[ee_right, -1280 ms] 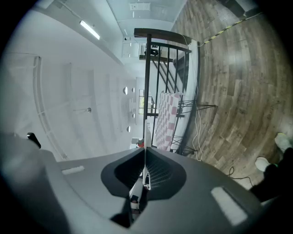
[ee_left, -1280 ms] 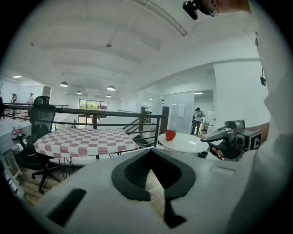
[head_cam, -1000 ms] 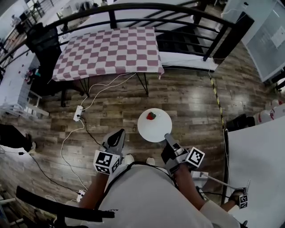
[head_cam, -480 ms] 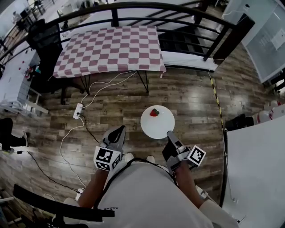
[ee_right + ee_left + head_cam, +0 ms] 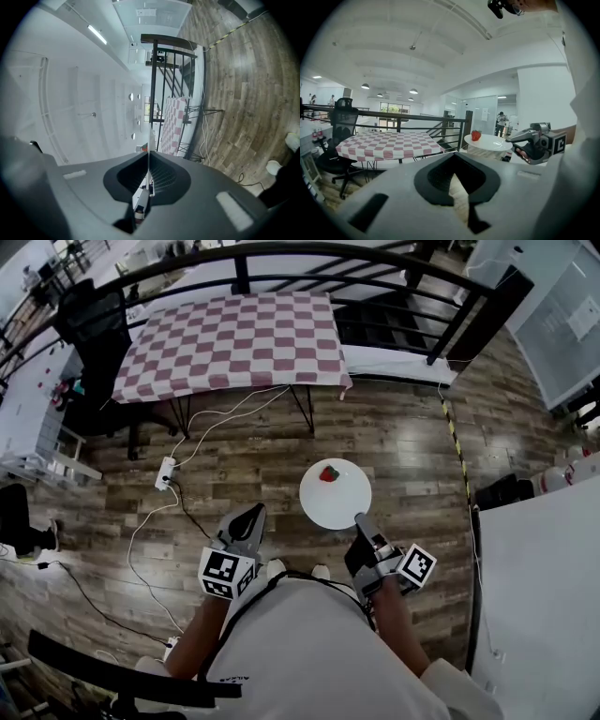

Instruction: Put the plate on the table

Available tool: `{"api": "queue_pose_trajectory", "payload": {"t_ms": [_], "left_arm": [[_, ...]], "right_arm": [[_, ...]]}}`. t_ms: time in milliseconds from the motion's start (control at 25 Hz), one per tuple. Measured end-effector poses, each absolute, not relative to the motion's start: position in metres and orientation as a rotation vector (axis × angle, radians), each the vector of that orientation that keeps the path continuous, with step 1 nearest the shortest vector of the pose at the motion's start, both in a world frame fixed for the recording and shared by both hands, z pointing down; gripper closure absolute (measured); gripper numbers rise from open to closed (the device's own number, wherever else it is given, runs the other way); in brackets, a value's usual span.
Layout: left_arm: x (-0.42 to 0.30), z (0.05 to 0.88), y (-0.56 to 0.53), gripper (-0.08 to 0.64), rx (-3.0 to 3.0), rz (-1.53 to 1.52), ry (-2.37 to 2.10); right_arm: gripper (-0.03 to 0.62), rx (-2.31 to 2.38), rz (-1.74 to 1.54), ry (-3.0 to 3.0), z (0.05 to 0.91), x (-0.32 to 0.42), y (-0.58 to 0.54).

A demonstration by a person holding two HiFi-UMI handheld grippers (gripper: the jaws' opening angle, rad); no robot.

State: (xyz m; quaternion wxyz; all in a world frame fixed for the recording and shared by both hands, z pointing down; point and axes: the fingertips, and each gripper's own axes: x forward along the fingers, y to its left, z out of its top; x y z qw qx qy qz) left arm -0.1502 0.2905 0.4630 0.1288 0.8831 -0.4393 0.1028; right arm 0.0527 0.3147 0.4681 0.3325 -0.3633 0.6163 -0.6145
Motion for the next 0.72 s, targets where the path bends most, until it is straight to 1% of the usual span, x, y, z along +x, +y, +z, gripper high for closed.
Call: {"api": "queue_pose_trajectory", "payload": {"t_ms": [720], "left_arm": [[-0.233,0.48,0.31,0.555,2.536,0.307,-1.294]], "right_arm": [[0.574,-0.968,-1.579,1.617,0.468,-0.008,0.322]]}}
